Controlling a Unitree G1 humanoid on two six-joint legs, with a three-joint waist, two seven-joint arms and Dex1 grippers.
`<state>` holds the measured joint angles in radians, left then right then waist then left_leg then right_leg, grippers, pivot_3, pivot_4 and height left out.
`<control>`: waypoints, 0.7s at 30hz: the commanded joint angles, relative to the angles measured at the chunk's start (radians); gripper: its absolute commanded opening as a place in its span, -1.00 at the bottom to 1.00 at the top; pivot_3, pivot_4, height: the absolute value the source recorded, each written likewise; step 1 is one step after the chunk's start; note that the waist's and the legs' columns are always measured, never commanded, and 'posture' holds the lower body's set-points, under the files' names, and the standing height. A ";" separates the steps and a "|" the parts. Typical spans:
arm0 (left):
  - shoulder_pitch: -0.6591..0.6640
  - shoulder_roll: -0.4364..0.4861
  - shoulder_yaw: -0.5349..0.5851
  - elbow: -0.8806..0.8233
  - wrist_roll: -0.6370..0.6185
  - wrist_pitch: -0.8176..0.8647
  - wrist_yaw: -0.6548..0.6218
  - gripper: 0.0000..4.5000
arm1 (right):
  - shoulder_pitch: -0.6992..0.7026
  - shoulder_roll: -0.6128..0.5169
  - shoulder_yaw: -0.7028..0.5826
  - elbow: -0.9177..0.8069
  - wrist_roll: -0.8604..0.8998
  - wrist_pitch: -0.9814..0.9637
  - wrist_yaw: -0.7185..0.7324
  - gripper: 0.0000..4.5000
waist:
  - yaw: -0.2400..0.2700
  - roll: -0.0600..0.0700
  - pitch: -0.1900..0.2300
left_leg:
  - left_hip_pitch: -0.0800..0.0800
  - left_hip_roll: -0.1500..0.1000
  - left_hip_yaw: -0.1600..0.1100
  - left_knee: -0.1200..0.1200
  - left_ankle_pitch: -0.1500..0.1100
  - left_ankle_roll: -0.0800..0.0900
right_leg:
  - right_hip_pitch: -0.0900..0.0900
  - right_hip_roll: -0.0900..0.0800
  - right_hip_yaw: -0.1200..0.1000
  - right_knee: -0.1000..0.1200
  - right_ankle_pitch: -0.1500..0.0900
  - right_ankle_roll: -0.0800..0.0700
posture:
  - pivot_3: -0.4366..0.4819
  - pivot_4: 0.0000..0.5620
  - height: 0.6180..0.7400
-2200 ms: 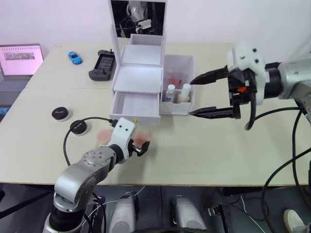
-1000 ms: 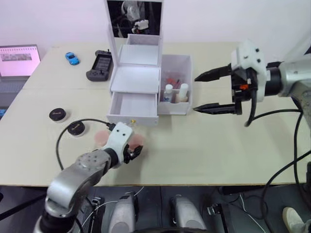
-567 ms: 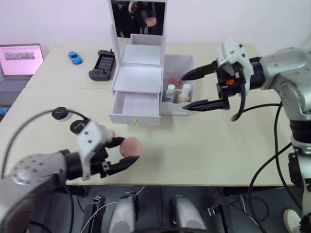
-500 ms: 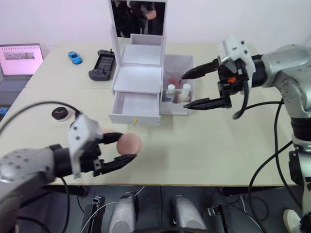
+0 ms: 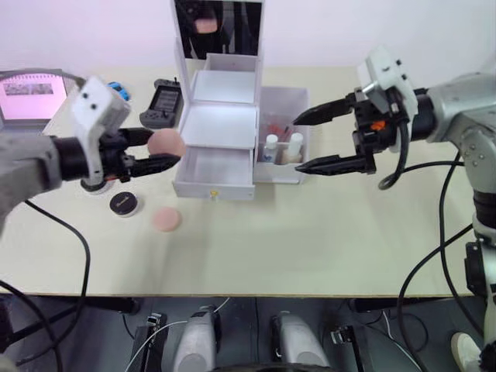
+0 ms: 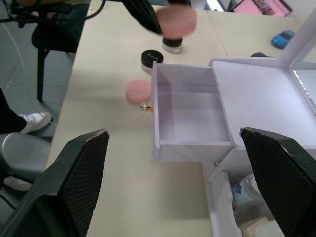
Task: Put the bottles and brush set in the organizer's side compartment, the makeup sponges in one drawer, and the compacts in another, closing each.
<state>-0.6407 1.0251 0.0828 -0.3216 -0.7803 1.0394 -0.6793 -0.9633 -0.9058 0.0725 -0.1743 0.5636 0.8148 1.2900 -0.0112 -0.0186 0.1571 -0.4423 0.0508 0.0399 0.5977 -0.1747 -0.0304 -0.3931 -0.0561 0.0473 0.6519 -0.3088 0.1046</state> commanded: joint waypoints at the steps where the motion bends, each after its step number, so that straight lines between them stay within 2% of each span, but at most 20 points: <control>1: -0.077 -0.049 -0.080 0.069 0.093 -0.050 -0.005 0.19 | -0.011 -0.030 -0.053 -0.035 0.009 0.018 -0.037 1.00 | 0.000 0.000 0.000 | 0.000 0.000 0.000 0.000 0.000 0.000 | 0.000 0.000 0.000 0.000 0.000 0.000 | -0.05 -0.47 0.98; 7: -0.123 -0.130 -0.182 0.132 0.197 -0.097 -0.048 0.19 | -0.001 -0.053 -0.063 -0.055 0.012 0.038 -0.067 1.00 | -0.004 0.000 0.000 | 0.000 0.001 0.000 0.000 0.000 0.000 | -0.001 0.001 0.001 0.002 0.000 0.001 | -0.05 -0.47 0.98; 16: -0.108 -0.154 -0.249 0.144 0.294 -0.129 -0.112 0.19 | 0.031 -0.078 -0.093 -0.094 0.030 0.061 -0.107 1.00 | -0.001 0.000 0.000 | 0.000 0.001 -0.001 0.001 0.000 0.000 | -0.001 0.002 0.001 0.003 0.000 0.001 | -0.05 -0.47 0.98; 19: -0.126 -0.178 -0.225 0.164 0.296 -0.125 -0.116 0.83 | 0.044 -0.088 -0.102 -0.105 0.039 0.064 -0.111 1.00 | -0.001 0.000 0.000 | 0.000 0.001 -0.001 0.001 0.000 0.000 | -0.001 0.002 0.001 0.003 0.000 0.001 | -0.05 -0.47 0.98; 20: -0.129 -0.182 -0.216 0.164 0.291 -0.118 -0.120 0.96 | 0.048 -0.090 -0.103 -0.107 0.040 0.063 -0.112 1.00 | -0.001 0.000 0.000 | 0.000 0.001 -0.001 0.001 0.000 0.000 | -0.001 0.002 0.001 0.003 0.000 0.001 | -0.05 -0.47 0.98; 21: -0.132 -0.185 -0.205 0.163 0.285 -0.108 -0.122 0.96 | 0.050 -0.092 -0.103 -0.107 0.041 0.062 -0.112 1.00 | -0.001 0.000 0.000 | 0.000 0.001 -0.001 0.001 0.000 0.000 | -0.001 0.002 0.001 0.003 0.000 0.001 | -0.05 -0.47 0.98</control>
<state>-0.7511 0.8391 -0.1648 -0.1485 -0.4915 0.9281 -0.7928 -0.9056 -0.9754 0.0154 -0.2556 0.5937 0.8842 1.1835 -0.0121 -0.0188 0.1573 -0.4424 0.0517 0.0392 0.5988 -0.1746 -0.0302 -0.3940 -0.0544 0.0484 0.6554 -0.3089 0.1057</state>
